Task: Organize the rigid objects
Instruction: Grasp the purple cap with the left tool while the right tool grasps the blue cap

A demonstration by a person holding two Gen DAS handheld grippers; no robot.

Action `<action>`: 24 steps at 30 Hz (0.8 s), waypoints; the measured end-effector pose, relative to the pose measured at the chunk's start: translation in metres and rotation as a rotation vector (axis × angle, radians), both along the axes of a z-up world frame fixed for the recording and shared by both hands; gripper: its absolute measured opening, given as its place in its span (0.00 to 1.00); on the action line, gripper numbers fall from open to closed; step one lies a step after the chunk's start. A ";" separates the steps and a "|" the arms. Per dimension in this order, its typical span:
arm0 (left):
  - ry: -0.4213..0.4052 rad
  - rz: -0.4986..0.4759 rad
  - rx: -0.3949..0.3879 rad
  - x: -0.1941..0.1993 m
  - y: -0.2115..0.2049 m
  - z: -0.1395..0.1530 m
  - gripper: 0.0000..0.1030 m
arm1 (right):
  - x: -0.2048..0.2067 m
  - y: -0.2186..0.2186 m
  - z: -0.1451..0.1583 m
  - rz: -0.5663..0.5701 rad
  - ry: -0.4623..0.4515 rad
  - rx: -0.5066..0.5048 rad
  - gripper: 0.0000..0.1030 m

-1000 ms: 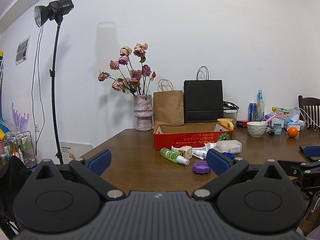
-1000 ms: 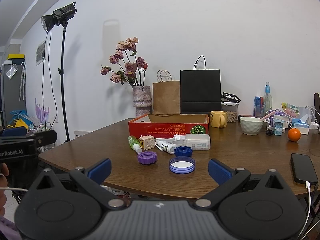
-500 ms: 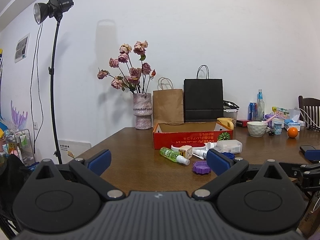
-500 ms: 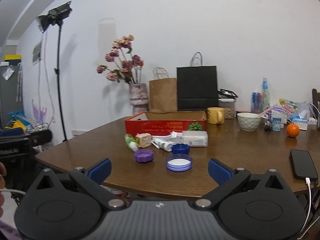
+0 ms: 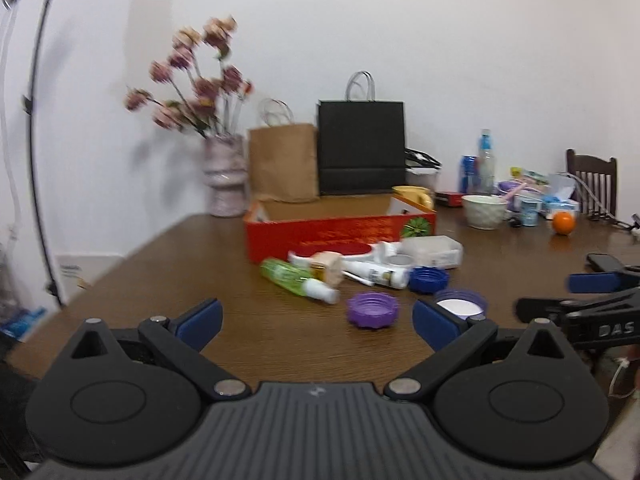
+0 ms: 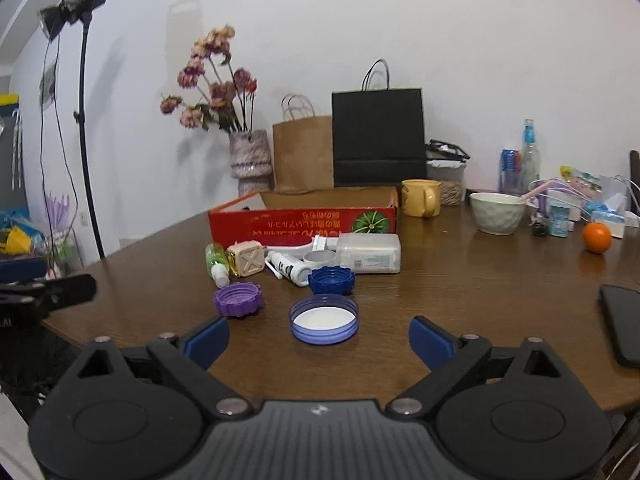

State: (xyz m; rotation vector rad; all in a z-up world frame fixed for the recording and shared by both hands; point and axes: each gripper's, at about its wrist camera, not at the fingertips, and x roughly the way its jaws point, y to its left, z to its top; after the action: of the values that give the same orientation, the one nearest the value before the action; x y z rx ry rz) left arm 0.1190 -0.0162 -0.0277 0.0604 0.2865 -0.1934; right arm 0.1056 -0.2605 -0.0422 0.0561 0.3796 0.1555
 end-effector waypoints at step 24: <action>0.377 -0.068 -0.017 0.158 -0.056 -0.042 0.63 | 0.194 -0.005 -0.021 0.101 0.229 -0.052 0.69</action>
State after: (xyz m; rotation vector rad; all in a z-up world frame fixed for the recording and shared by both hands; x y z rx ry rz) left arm 0.2771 -0.0724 -0.0694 0.0162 0.6588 -0.2749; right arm 0.2994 -0.2656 -0.0630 0.0029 0.6151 0.2399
